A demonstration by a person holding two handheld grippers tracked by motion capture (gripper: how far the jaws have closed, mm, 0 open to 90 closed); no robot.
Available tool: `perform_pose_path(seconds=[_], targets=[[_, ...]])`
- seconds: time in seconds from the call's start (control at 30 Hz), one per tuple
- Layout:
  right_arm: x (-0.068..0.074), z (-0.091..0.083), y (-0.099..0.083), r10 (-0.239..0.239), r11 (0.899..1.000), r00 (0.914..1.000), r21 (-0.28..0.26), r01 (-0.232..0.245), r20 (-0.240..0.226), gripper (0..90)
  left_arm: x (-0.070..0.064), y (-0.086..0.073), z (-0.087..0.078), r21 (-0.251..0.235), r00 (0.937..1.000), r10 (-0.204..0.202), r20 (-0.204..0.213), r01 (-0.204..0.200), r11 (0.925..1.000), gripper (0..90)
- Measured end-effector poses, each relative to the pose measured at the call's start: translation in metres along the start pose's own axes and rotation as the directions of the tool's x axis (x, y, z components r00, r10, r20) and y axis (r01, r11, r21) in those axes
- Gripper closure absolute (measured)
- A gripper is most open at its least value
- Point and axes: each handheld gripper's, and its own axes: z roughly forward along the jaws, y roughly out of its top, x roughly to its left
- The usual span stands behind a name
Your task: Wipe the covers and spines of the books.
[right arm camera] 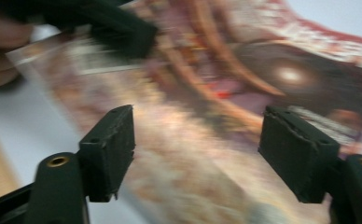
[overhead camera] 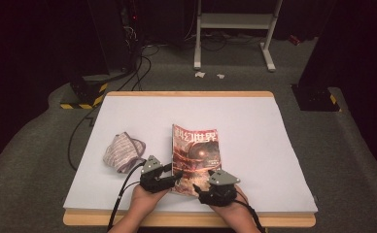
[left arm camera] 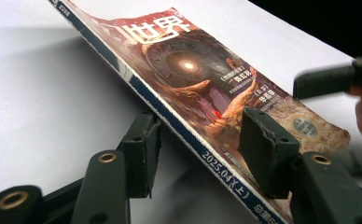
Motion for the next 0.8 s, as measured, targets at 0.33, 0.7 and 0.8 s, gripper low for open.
perform_pose_path(seconds=[0.33,0.7,0.8], targets=[[0.024,0.019,0.002,-0.052,0.996,0.9943,0.061,0.057,-0.093,19.3,0.0,0.001,0.003,-0.002,0.9999,0.001,-0.01,-0.001,1.0,47.7],[0.037,0.038,0.01,-0.104,0.99,0.9946,0.1,0.102,0.01,19.2,-0.003,0.006,0.005,-0.019,0.9998,-0.006,-0.021,0.005,0.9998,46.9],[0.039,0.041,0.01,-0.117,0.988,0.9929,0.102,0.114,0.022,20.6,-0.005,0.008,0.006,-0.025,0.9997,-0.007,-0.022,0.006,0.9997,46.8]])
